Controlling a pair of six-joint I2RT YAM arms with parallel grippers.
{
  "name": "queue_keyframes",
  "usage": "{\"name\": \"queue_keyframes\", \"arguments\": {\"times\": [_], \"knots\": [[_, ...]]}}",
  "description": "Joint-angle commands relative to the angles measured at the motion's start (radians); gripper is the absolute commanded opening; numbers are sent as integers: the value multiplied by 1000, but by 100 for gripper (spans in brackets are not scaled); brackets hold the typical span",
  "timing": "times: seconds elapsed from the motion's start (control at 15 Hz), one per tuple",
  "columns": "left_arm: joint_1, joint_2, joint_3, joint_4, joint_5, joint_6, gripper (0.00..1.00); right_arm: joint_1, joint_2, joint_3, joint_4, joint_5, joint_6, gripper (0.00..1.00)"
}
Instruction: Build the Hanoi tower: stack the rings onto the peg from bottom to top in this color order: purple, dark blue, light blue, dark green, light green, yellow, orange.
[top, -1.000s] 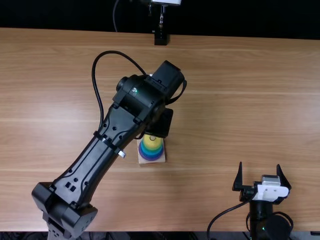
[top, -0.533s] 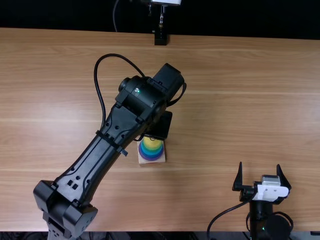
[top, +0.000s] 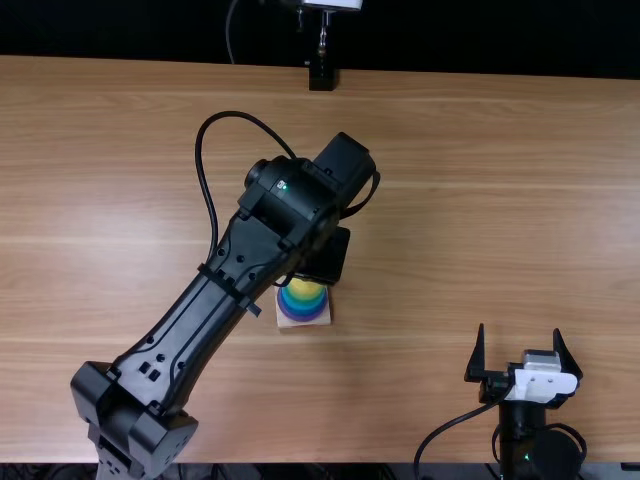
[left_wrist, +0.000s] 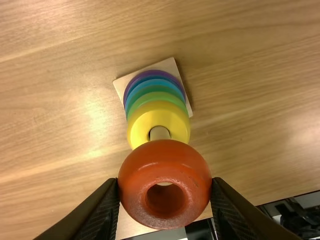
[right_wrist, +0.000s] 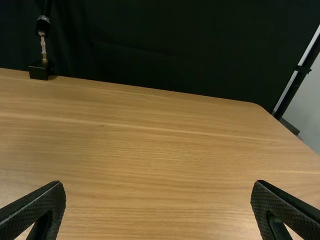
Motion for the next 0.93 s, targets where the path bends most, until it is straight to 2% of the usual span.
{"name": "queue_keyframes", "arguments": {"times": [0.0,0.2,0.27,0.33,0.4,0.47,0.53,0.6,0.67,0.87], "knots": [[-14,26,-21,-2,4,-21,0,-6,-7,-12,-16,-3,-2,100],[-13,27,-25,-2,6,-19,0,-6,-7,-12,-16,-3,-2,100],[-10,27,-27,-2,6,-19,19,-6,-7,-12,-16,-3,-2,100],[-7,27,-27,-2,8,-19,52,-6,-7,-12,-16,-3,-2,100],[-4,27,-27,-2,17,-19,77,-5,-7,-12,-16,-3,-2,100],[2,27,-28,-2,55,-19,94,-6,-7,-12,-16,-3,-2,100],[21,27,-28,-2,100,-19,100,-6,-7,-12,-16,-3,-2,100],[35,27,-28,-2,124,-17,100,-6,-7,-12,-16,-3,-4,100],[38,27,-28,-2,131,-15,100,-6,-7,-12,-16,-3,-2,100],[61,26,-25,-2,114,-15,100,-6,-7,-12,-16,-3,-2,100]]}}
